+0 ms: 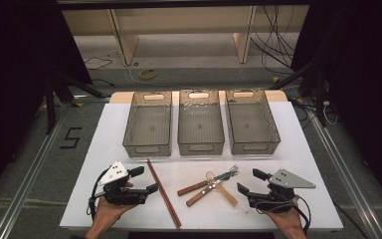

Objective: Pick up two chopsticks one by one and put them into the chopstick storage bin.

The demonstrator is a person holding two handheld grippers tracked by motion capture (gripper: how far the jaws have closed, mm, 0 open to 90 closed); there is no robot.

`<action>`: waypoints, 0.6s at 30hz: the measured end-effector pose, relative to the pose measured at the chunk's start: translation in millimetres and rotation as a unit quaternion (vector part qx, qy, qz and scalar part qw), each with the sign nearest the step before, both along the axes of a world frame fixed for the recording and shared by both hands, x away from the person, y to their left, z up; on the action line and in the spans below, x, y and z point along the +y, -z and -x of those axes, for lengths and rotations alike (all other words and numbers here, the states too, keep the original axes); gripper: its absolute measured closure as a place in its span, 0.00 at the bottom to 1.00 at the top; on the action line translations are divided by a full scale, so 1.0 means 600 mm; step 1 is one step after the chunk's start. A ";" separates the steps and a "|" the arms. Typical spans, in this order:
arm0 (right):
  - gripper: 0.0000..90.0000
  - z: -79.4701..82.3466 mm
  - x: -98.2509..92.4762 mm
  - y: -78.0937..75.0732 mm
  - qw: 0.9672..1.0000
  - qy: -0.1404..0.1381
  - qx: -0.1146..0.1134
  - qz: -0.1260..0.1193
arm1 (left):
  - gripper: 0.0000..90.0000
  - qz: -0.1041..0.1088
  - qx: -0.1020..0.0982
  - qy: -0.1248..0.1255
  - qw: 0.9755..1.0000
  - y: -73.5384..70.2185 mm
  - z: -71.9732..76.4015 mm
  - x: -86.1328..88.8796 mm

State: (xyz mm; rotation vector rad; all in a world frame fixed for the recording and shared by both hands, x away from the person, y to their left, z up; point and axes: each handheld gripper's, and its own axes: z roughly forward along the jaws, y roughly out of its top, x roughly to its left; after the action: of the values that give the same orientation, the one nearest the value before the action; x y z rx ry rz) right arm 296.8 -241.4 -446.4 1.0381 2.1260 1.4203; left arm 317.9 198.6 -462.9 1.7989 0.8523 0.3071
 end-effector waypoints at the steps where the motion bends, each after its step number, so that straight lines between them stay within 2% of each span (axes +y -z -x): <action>1: 0.29 0.000 0.001 0.000 1.000 0.000 0.001 0.000 | 0.19 -0.004 0.003 0.005 1.000 -0.001 -0.001 -0.002; 6: 0.29 -0.001 0.002 0.001 1.000 0.000 0.006 0.000 | 0.19 -0.028 0.010 0.028 0.999 -0.008 -0.004 -0.012; 10: 0.29 -0.002 0.003 0.001 1.000 -0.001 0.006 0.002 | 0.19 -0.057 0.017 0.048 0.997 -0.019 -0.007 -0.020; 12: 0.29 -0.003 0.004 0.003 1.000 -0.004 0.008 0.005 | 0.20 -0.070 0.023 0.056 0.996 -0.023 -0.014 -0.026; 16: 0.29 -0.004 0.005 0.004 1.000 -0.008 0.009 0.007 | 0.20 -0.114 0.026 0.079 0.990 -0.032 -0.023 -0.035; 18: 0.29 -0.005 0.006 0.004 1.000 -0.011 0.010 0.007 | 0.24 -0.117 0.021 0.084 0.989 -0.036 -0.025 -0.037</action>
State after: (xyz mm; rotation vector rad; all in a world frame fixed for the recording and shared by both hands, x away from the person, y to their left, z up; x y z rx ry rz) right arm 299.9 -238.1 -449.1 1.0313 2.1656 1.4101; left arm 333.0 176.6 -441.1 2.0881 0.7111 0.2693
